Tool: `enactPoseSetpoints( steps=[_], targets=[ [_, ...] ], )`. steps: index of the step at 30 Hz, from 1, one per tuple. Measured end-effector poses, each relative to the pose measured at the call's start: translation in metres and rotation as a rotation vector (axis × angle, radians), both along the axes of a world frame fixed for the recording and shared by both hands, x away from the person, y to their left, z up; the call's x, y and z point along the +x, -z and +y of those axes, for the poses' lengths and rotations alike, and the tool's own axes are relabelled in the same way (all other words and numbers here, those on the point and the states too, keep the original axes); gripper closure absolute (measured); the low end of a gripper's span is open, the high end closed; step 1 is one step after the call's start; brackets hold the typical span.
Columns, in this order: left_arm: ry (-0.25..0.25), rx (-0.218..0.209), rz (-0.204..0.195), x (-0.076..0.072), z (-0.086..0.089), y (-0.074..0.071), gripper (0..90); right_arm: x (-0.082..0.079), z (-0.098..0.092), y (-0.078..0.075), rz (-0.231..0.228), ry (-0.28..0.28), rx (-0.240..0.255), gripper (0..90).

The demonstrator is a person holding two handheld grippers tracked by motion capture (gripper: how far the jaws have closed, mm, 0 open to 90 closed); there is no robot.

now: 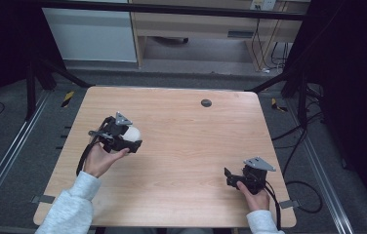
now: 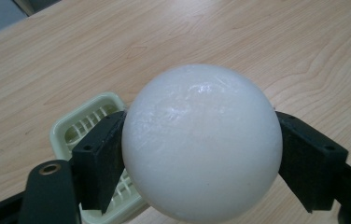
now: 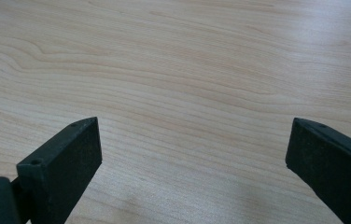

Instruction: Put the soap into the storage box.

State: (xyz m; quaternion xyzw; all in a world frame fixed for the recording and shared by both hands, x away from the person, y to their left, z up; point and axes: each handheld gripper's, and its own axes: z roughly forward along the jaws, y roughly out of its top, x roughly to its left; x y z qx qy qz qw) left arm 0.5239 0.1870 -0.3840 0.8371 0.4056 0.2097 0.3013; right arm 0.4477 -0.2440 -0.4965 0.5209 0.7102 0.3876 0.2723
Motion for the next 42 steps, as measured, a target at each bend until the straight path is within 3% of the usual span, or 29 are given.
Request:
enactPoseSetpoints(
  steps=[25,42],
  targets=[
    [-0.101,-0.014,0.028,0.031,0.030,0.006,22.7,0.000,0.000,0.000,0.004,0.001,0.001,3.9],
    [-0.146,0.003,0.069,0.049,0.034,0.022,22.7,0.000,0.000,0.000,0.004,-0.004,-0.004,3.9]
  ],
)
